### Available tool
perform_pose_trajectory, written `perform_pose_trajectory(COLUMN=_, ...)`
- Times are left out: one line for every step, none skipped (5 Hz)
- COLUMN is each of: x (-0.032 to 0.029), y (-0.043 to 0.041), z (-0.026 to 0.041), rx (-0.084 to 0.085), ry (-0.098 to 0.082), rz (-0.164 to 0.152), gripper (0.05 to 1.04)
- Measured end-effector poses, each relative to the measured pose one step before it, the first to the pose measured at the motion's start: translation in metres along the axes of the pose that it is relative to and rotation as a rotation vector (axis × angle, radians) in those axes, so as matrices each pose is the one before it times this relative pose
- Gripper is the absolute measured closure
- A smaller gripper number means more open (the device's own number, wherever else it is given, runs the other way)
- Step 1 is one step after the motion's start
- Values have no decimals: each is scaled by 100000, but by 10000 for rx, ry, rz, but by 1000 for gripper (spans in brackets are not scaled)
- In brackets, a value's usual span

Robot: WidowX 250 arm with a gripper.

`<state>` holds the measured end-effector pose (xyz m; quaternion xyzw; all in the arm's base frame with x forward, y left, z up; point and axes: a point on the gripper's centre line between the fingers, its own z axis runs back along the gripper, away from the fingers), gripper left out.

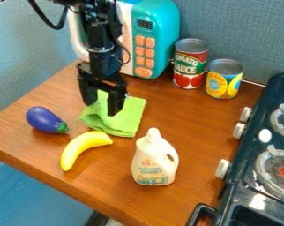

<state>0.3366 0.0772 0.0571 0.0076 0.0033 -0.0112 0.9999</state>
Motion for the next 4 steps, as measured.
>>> perform_pose_trajectory(x=-748, y=-1185, z=1303, rx=97, ry=-189, rz=-70, gripper=82)
perform_pose_trajectory(x=-594, y=-1906, z=669, rx=7, ry=-89, rz=-306, gripper=82)
perform_pose_trajectory(x=-652, y=-1564, z=597, rx=-154, ry=-125, rz=-36, gripper=82)
perform_pose_trajectory(x=676, y=-2047, z=-81, rx=-34, ry=-300, rz=-38, gripper=82)
